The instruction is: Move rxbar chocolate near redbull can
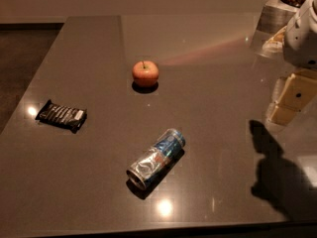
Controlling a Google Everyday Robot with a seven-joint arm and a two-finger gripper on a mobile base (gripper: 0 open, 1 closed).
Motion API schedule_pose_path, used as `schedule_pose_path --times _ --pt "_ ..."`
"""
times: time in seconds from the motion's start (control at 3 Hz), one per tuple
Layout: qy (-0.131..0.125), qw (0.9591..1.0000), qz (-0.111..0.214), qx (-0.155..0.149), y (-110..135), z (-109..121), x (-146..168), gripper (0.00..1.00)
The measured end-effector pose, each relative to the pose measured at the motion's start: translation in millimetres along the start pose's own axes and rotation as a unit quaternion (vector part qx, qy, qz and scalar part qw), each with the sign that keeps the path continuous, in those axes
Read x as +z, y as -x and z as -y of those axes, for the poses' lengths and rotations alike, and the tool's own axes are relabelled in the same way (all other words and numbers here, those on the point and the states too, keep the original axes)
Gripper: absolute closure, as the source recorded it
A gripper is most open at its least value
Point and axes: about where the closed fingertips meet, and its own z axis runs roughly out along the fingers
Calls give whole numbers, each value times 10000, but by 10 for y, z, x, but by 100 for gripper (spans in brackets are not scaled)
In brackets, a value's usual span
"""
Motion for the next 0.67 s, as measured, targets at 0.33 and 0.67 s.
schedule_pose_path --times 0.33,0.67 --pt "-7 10000 42 4 72 2 -8 0" --pt "128 9996 175 -157 297 -64 73 0"
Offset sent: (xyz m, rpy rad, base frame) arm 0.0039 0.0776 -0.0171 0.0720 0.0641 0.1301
